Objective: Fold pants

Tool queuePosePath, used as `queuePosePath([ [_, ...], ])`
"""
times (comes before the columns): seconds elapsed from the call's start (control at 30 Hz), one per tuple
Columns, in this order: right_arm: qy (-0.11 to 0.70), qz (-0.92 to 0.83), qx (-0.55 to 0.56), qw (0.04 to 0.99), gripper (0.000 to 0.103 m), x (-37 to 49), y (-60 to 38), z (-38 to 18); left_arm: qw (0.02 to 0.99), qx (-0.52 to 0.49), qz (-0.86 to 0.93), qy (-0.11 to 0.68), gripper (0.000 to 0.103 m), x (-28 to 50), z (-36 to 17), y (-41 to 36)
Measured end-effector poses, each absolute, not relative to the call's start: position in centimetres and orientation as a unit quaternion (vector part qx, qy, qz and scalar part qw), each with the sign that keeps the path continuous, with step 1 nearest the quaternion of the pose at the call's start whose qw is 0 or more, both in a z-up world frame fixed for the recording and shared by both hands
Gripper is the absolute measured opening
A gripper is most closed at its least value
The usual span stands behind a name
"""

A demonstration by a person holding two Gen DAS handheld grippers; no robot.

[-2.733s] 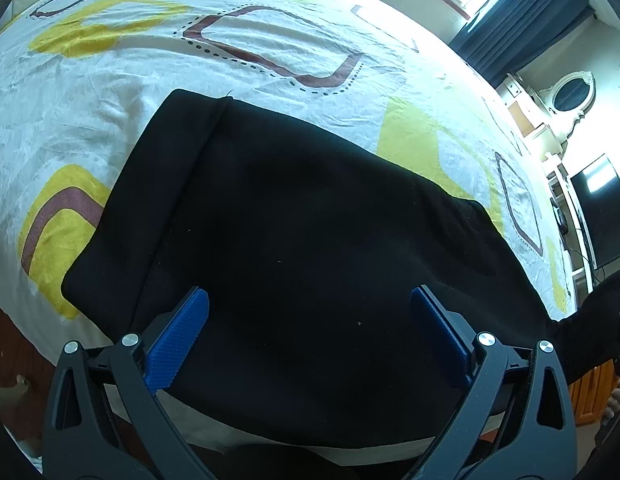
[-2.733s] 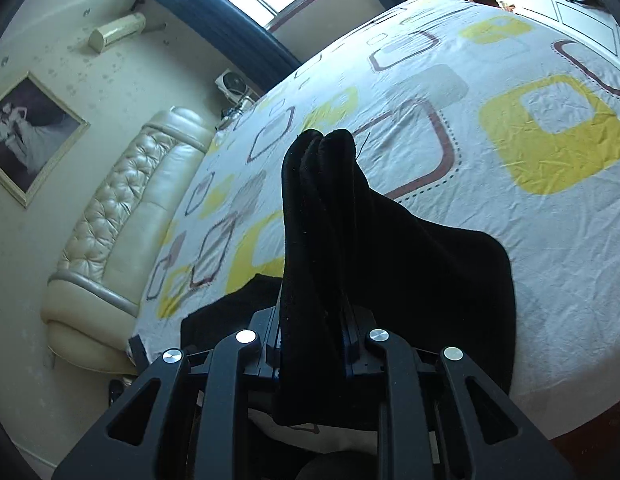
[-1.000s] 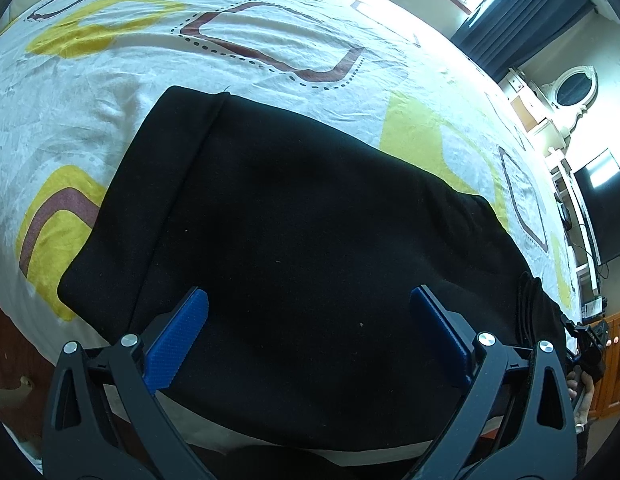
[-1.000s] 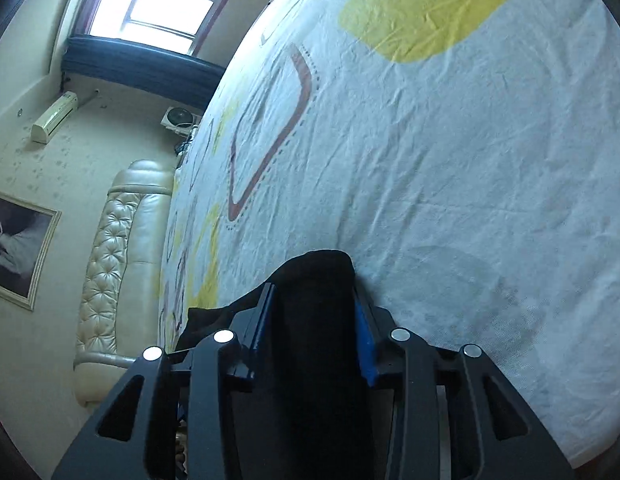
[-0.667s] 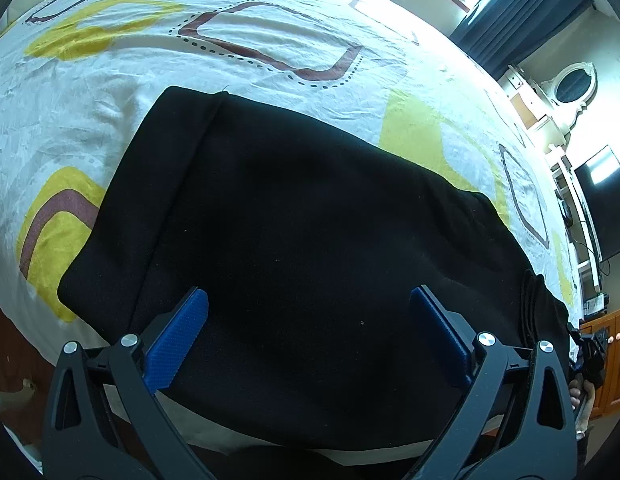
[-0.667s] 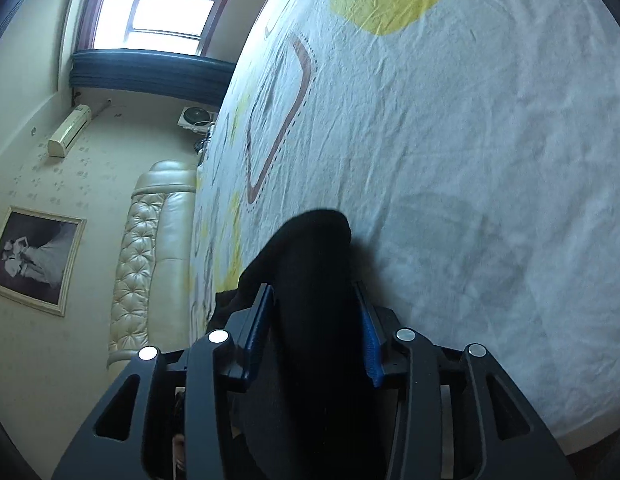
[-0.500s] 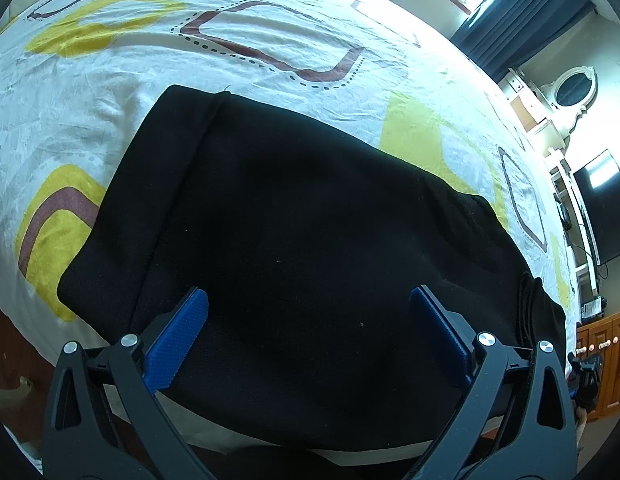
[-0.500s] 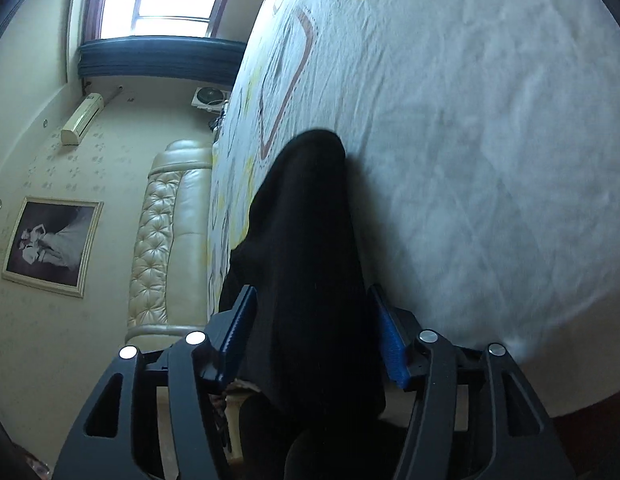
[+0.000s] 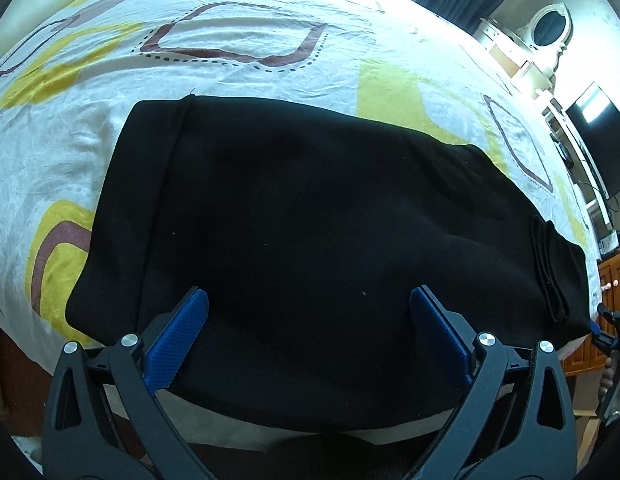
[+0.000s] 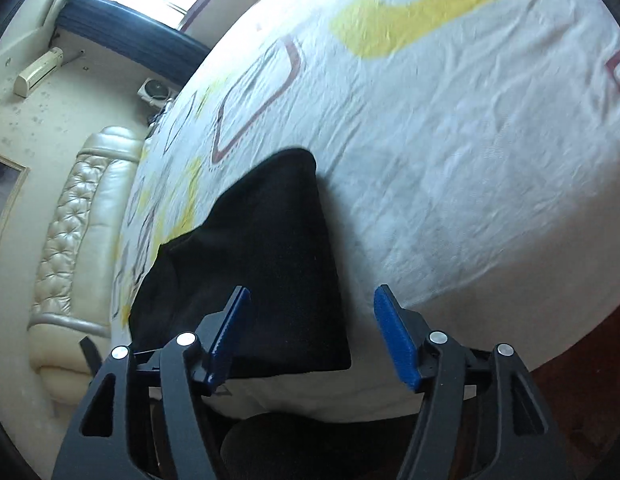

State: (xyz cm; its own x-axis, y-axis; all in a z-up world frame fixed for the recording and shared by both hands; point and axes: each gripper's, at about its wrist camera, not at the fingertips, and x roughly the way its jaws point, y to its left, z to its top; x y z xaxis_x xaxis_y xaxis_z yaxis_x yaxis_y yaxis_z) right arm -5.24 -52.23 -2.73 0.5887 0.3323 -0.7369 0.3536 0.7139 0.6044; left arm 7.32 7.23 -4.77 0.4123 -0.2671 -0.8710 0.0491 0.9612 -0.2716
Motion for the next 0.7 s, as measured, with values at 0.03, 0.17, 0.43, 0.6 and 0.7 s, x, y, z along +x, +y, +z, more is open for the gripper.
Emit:
queuePosePath([
  [0.03,0.443,-0.009,0.376,0.814,0.064,-5.5,-51.8,-1.8,0.832,-0.120,-0.107,0.531,0.100,7.2,-4.3,7.9],
  [0.17,0.402,-0.006,0.373,0.836,0.072,-6.1,-48.6,0.7,0.830,-0.198,-0.170,0.494,0.100,6.5,-2.0,12.7],
  [0.43,0.403,0.053,0.322,0.855,0.072,-4.3,-40.9,1.4,0.782,-0.352,-0.182,0.480,0.100,7.0,-6.3,22.7],
  [0.6,0.415,0.086,0.318,0.848,0.072,-3.5,-38.2,0.8,0.767,-0.376,-0.215,0.473,0.100,8.9,-7.7,22.8],
  [0.7,0.427,0.088,0.310,0.845,0.072,-3.5,-37.1,0.2,0.747,-0.384,-0.258,0.477,0.100,10.1,-8.0,21.4],
])
